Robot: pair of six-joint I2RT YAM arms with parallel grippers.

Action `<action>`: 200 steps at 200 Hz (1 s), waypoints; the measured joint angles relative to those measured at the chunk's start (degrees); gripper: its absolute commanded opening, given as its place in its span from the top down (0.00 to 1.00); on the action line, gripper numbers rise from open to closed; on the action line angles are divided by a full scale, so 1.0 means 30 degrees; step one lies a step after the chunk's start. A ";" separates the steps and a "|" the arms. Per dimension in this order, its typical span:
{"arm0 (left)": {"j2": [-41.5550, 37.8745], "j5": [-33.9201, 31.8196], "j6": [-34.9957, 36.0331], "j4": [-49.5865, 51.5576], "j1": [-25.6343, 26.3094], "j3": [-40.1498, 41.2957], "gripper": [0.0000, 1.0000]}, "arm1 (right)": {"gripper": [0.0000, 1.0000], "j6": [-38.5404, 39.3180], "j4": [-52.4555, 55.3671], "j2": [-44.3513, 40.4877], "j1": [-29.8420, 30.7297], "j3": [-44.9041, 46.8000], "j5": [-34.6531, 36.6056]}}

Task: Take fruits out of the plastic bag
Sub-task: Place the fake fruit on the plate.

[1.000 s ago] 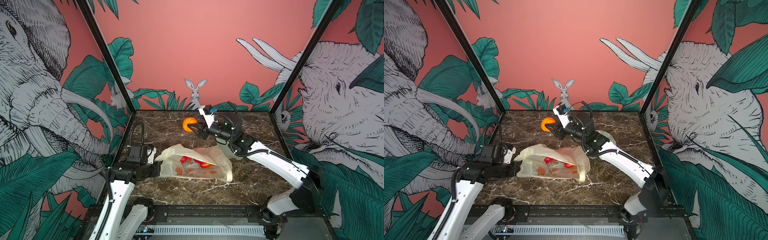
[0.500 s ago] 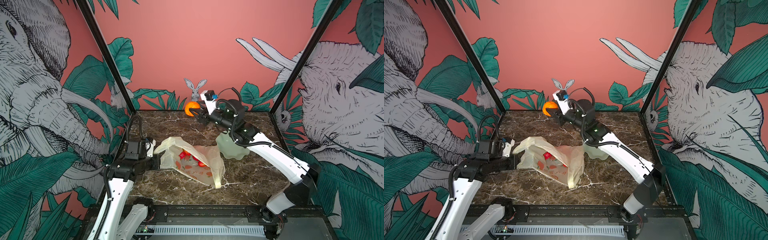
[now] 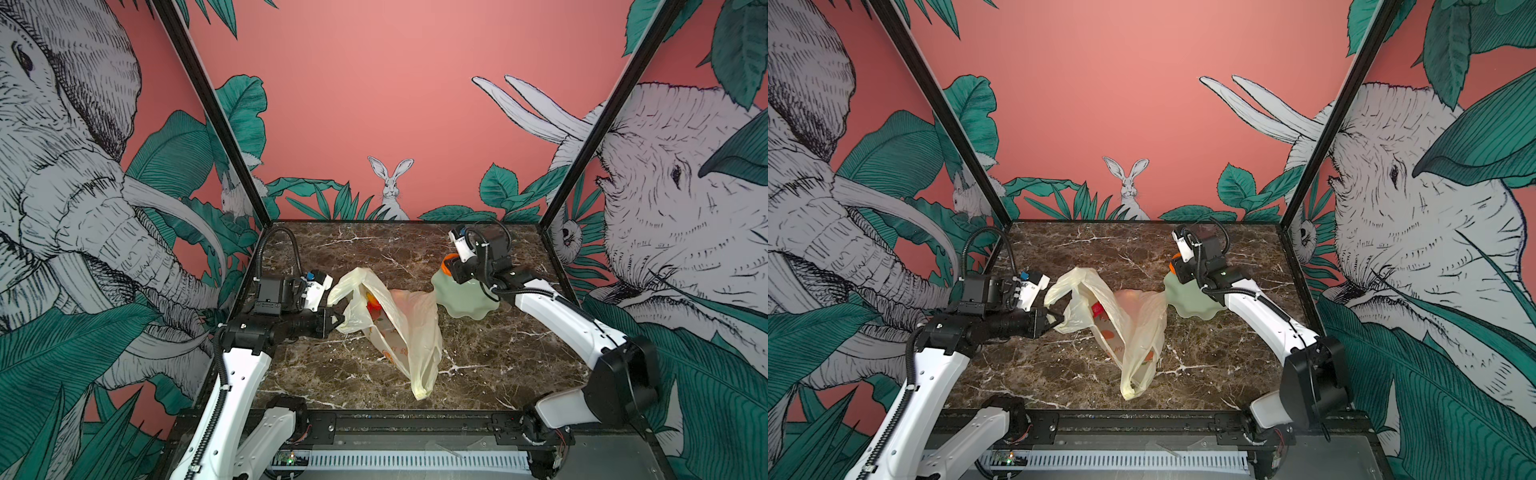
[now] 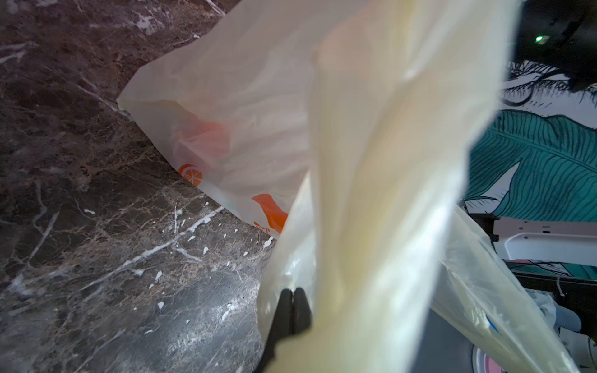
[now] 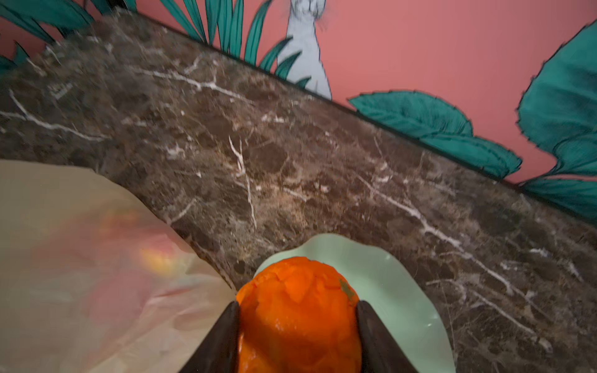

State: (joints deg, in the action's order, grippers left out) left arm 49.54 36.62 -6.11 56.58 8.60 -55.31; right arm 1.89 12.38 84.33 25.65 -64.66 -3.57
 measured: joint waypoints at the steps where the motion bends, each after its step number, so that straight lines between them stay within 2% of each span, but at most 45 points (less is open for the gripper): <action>1: 0.0007 -0.0015 0.0015 0.0087 0.0000 0.0000 1.00 | 0.65 -0.0015 -0.0007 0.0044 -0.0015 0.0029 0.0000; 40: 0.0204 -0.1209 0.0044 0.2688 0.0000 -0.0007 1.00 | 0.63 -0.0153 -0.0554 0.1581 -0.0197 0.0721 0.0138; 115: -0.1027 -0.3468 -0.1151 0.6229 0.0000 -0.0051 1.00 | 0.56 -0.0109 -0.1523 0.4583 -0.0772 0.0823 0.1515; 135: -0.0801 -0.3832 -0.1275 0.7002 0.0000 -0.0321 1.00 | 0.47 -0.0124 -0.1494 0.5049 -0.0976 0.0823 0.1698; 146: -0.0627 -0.4044 -0.1297 0.7410 0.0000 -0.0597 1.00 | 0.32 -0.0182 -0.1464 0.5129 -0.1078 0.0823 0.1770; 154: -0.0525 -0.4131 -0.1297 0.7650 0.0000 -0.0816 1.00 | 0.26 -0.0189 -0.1457 0.5129 -0.1129 0.0823 0.1770; 177: -0.0233 -0.4401 -0.1275 0.8247 0.0000 -0.1348 1.00 | 0.16 -0.0248 -0.1413 0.5122 -0.1180 0.0758 0.1741; 200: -0.0197 -0.4626 -0.1253 0.8816 0.0000 -0.1727 1.00 | 0.13 -0.0372 -0.1158 0.5107 -0.1180 0.0568 0.1668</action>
State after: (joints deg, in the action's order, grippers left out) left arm 48.95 22.74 -9.87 83.02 8.60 -60.49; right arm 0.78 8.91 99.66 22.11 -62.96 1.43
